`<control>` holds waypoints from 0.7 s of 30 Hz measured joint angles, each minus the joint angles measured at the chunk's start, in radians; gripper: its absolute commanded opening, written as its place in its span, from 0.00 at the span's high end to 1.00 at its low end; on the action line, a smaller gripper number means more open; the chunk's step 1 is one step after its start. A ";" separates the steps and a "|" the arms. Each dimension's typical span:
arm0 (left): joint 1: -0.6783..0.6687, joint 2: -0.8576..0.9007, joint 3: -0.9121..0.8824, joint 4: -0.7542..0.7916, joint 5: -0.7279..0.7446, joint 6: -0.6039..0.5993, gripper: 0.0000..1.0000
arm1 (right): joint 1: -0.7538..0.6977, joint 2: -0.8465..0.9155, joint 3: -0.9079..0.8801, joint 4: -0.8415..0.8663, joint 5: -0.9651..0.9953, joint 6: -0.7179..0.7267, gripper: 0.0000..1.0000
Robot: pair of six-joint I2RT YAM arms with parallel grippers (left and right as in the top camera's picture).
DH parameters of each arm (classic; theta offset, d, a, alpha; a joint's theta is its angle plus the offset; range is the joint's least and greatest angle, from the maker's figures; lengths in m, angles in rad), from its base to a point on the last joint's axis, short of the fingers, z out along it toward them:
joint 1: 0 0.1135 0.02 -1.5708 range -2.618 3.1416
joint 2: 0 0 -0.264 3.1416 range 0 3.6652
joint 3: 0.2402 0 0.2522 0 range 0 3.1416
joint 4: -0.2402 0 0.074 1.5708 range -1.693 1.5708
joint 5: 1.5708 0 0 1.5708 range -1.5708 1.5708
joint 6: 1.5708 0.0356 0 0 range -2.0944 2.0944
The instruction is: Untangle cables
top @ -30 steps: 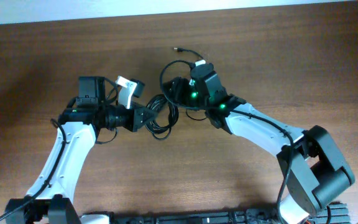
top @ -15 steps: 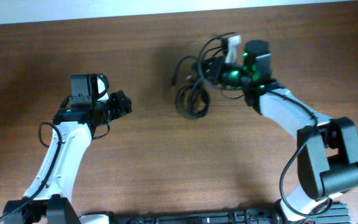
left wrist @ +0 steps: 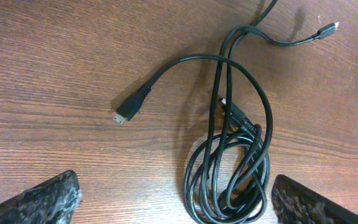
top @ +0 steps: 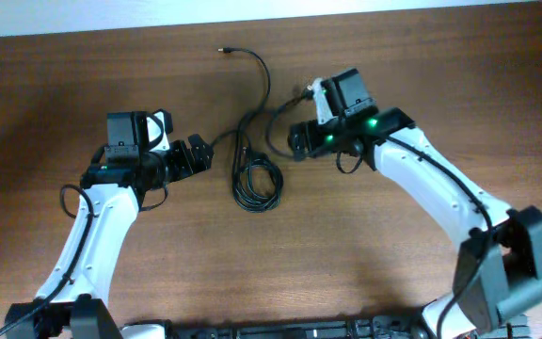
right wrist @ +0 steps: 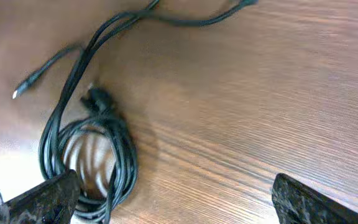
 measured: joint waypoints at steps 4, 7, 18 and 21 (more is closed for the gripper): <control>0.000 0.000 0.000 0.000 0.000 0.000 0.01 | 0.037 0.090 0.000 0.019 -0.050 -0.079 0.16; 0.000 0.000 0.000 0.000 0.000 0.000 0.01 | 0.088 0.151 0.000 0.060 -0.103 -0.187 0.24; 0.000 0.000 0.000 0.002 0.000 0.000 0.01 | 0.123 0.302 -0.001 0.172 -0.129 -0.264 0.96; 0.000 0.000 0.000 0.004 0.011 -0.012 0.01 | 0.124 0.302 0.004 0.156 -0.132 -0.260 0.96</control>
